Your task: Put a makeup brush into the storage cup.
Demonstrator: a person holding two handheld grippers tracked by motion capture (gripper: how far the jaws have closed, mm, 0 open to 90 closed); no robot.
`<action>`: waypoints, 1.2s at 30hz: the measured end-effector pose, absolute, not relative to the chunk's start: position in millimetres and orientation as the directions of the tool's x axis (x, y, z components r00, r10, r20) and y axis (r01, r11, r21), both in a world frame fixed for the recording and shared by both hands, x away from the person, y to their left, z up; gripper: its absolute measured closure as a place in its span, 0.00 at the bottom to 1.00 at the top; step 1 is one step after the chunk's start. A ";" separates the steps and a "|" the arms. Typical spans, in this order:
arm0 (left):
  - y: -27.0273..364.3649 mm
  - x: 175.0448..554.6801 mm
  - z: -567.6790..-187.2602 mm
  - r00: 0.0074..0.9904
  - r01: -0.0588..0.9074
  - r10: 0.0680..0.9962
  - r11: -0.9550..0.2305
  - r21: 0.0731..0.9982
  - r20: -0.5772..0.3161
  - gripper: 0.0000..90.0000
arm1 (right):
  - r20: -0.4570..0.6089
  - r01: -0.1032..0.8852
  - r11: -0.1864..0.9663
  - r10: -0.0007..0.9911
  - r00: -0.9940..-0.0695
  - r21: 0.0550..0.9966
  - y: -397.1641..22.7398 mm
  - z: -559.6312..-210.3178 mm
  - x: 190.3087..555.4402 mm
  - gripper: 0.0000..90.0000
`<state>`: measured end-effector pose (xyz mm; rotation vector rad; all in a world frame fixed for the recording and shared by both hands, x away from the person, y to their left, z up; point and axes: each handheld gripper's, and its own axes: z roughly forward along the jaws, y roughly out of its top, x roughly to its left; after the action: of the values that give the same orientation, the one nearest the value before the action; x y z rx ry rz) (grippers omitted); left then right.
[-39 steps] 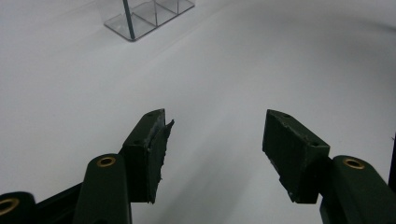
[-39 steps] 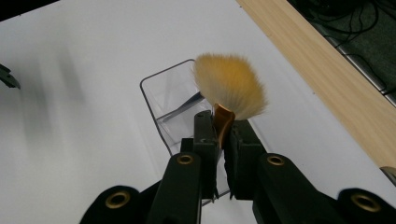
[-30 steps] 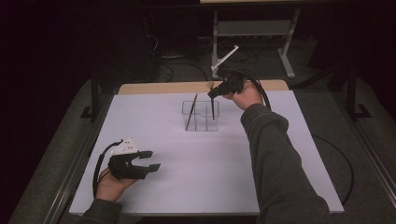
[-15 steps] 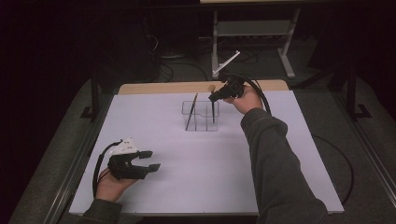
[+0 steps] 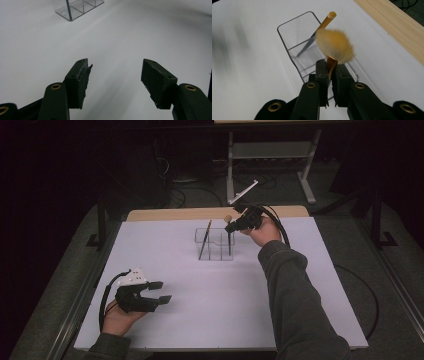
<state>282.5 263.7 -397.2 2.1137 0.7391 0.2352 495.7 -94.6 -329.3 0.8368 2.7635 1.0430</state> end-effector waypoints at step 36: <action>262.0 283.9 -397.3 0.816 0.417 0.571 -0.474 0.776 -0.090 0.42 | 0.197 0.528 0.504 0.570 -0.798 0.684 -127.1 -338.3 473.4 0.64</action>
<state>283.9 262.0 -397.3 2.1360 0.7235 0.2276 473.4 -127.1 -338.3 0.9785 2.6768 1.1878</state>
